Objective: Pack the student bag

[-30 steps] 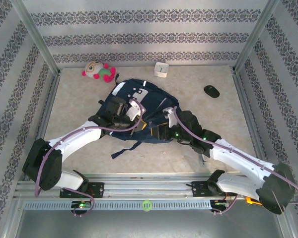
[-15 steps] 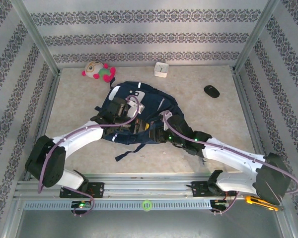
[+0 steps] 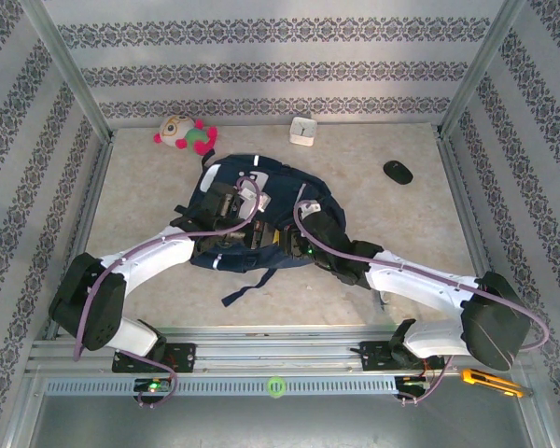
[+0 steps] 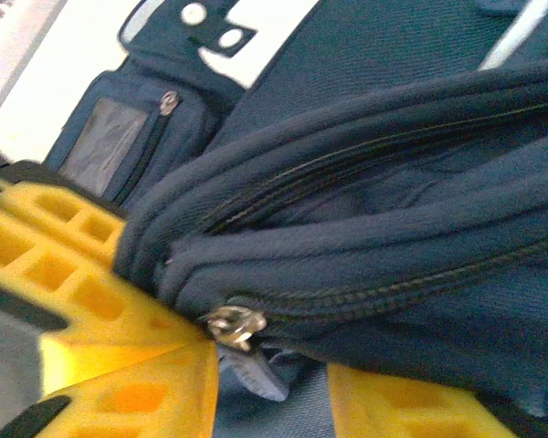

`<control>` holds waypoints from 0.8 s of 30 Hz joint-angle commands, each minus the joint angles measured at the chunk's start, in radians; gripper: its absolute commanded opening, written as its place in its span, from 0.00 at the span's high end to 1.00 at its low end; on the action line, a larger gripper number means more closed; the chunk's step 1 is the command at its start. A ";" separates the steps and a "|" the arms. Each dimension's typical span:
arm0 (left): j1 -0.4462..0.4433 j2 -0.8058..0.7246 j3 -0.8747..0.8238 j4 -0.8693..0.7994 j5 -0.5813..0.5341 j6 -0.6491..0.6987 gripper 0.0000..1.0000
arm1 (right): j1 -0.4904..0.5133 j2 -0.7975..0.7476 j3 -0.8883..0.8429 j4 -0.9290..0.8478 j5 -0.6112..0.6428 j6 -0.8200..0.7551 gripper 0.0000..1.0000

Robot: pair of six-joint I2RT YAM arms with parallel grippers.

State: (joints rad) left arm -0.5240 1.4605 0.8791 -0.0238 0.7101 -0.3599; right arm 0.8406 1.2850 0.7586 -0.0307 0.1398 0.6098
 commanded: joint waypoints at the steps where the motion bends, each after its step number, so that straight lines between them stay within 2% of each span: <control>1: -0.010 -0.030 0.019 -0.014 0.105 -0.029 1.00 | -0.017 -0.006 0.031 -0.042 0.180 0.008 0.68; 4: -0.011 -0.034 0.023 -0.025 0.101 -0.019 1.00 | -0.017 -0.021 0.028 -0.076 0.211 0.013 0.72; 8: -0.010 -0.029 0.034 -0.047 0.088 -0.002 1.00 | -0.020 -0.029 0.019 -0.065 0.186 0.006 0.75; 12: -0.010 -0.029 0.040 -0.062 0.074 0.014 1.00 | -0.020 -0.024 0.030 -0.064 0.156 -0.024 0.91; 15: -0.011 -0.039 0.049 -0.120 0.000 0.060 1.00 | -0.032 -0.036 0.029 -0.084 0.146 -0.038 1.00; 19: -0.011 -0.058 0.060 -0.216 -0.094 0.145 1.00 | -0.070 -0.079 0.022 -0.154 0.129 -0.046 1.00; 24: -0.009 -0.070 0.063 -0.274 -0.139 0.214 1.00 | -0.162 -0.135 -0.021 -0.194 0.051 -0.050 1.00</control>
State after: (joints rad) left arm -0.5438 1.4406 0.9340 -0.1219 0.6144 -0.2070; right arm 0.7727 1.1893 0.7658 -0.1432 0.0669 0.5510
